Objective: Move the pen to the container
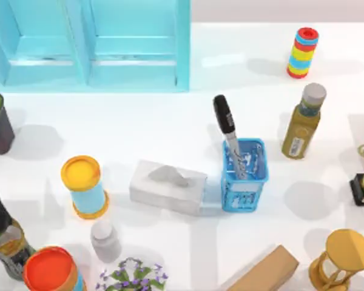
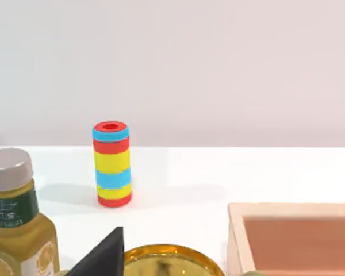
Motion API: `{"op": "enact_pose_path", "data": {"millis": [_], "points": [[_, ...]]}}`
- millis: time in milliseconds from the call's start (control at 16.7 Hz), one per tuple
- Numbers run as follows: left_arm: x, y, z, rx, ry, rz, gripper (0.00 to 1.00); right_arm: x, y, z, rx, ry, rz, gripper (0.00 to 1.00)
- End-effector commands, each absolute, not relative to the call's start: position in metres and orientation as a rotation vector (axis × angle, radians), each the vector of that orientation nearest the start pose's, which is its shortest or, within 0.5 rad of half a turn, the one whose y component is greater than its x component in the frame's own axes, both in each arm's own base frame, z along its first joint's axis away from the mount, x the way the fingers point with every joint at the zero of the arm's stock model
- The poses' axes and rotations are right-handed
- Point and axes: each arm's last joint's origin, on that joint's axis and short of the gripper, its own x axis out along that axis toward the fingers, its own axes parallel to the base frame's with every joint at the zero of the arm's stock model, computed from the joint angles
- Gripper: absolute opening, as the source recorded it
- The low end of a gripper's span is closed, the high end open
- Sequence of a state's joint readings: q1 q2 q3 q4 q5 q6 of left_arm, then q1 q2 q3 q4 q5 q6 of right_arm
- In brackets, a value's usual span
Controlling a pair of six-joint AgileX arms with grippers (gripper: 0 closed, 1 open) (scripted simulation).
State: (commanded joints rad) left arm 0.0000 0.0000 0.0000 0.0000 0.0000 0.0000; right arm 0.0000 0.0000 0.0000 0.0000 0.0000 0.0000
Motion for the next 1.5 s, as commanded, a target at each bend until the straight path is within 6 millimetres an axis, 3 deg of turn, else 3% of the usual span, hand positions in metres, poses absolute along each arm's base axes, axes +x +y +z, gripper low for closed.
{"op": "enact_pose_path", "data": {"millis": [180, 480, 840, 1080, 1260, 1500], "points": [[0.106, -0.001, 0.160, 0.000, 0.000, 0.000, 1.00, 0.106, 0.000, 0.164, -0.003, -0.012, 0.020, 1.00], [0.106, -0.001, 0.160, 0.000, 0.000, 0.000, 1.00, 0.115, 0.013, 0.204, -0.029, -0.007, 0.214, 1.00], [0.106, -0.001, 0.160, 0.000, 0.000, 0.000, 1.00, 0.166, 0.038, 0.183, -0.033, 0.429, 0.446, 1.00], [0.106, -0.001, 0.160, 0.000, 0.000, 0.000, 1.00, 0.206, 0.070, 0.190, -0.088, 0.489, 0.653, 1.00], [0.106, -0.001, 0.160, 0.000, 0.000, 0.000, 1.00, 0.226, 0.093, 0.178, -0.086, 0.581, 0.782, 1.00], [0.106, -0.001, 0.160, 0.000, 0.000, 0.000, 1.00, 0.244, 0.107, 0.169, -0.063, 0.626, 0.856, 1.00]]}}
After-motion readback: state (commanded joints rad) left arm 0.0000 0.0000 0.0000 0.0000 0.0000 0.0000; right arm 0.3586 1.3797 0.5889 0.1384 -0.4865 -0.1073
